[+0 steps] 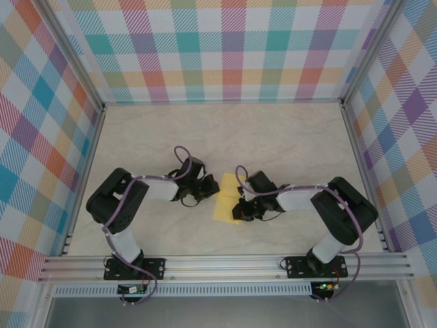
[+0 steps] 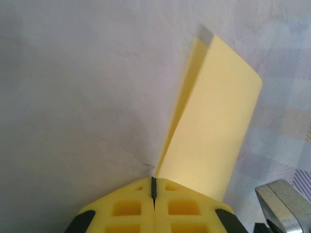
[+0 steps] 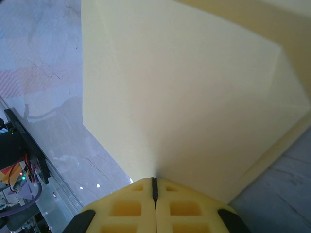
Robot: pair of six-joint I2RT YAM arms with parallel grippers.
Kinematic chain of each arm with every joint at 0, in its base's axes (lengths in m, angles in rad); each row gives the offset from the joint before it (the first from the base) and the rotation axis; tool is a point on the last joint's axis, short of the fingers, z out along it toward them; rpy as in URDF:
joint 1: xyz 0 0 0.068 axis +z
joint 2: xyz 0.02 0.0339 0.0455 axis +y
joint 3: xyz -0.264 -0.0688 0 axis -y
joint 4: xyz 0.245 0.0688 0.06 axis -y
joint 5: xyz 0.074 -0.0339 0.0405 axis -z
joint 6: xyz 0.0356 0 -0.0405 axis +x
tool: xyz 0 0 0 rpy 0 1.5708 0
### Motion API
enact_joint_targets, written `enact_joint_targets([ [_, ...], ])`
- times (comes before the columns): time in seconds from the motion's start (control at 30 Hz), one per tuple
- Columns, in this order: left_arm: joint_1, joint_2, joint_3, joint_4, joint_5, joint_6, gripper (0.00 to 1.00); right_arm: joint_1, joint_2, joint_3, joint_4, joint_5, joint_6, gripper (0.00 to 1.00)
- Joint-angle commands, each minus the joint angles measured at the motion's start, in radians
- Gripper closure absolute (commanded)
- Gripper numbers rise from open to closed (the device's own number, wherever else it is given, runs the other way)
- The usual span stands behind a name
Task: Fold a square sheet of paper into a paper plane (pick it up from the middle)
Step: Fold the triangle a second time at the center of the table.
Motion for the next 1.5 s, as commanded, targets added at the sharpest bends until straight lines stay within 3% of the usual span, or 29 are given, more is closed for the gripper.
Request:
enact_joint_targets([
  [0.0, 0.042, -0.079, -0.018, -0.078, -0.068, 0.055, 1.00, 0.008, 0.053, -0.024, -0.147, 0.026, -0.021, 0.94],
  [0.2, 0.034, -0.181, -0.045, -0.055, 0.001, 0.039, 0.99, 0.007, 0.055, -0.014, -0.147, 0.029, -0.015, 0.94],
  [0.37, -0.031, -0.167, -0.066, 0.017, 0.070, 0.003, 0.98, 0.008, 0.052, -0.009, -0.160, 0.042, -0.018, 0.94],
  [0.6, -0.106, -0.086, -0.102, 0.105, 0.051, -0.033, 0.99, 0.008, 0.054, -0.007, -0.164, 0.051, -0.012, 0.93],
  [0.87, -0.084, 0.009, -0.146, 0.131, -0.052, -0.048, 1.00, 0.008, 0.047, -0.011, -0.166, 0.044, -0.009, 0.93],
  [1.27, -0.079, -0.010, -0.145, 0.069, -0.063, -0.035, 1.00, 0.008, -0.055, 0.071, -0.229, 0.046, 0.010, 0.91],
  [1.47, -0.082, 0.002, -0.148, 0.090, -0.051, -0.046, 1.00, 0.008, -0.077, 0.114, -0.180, 0.001, 0.051, 0.88],
])
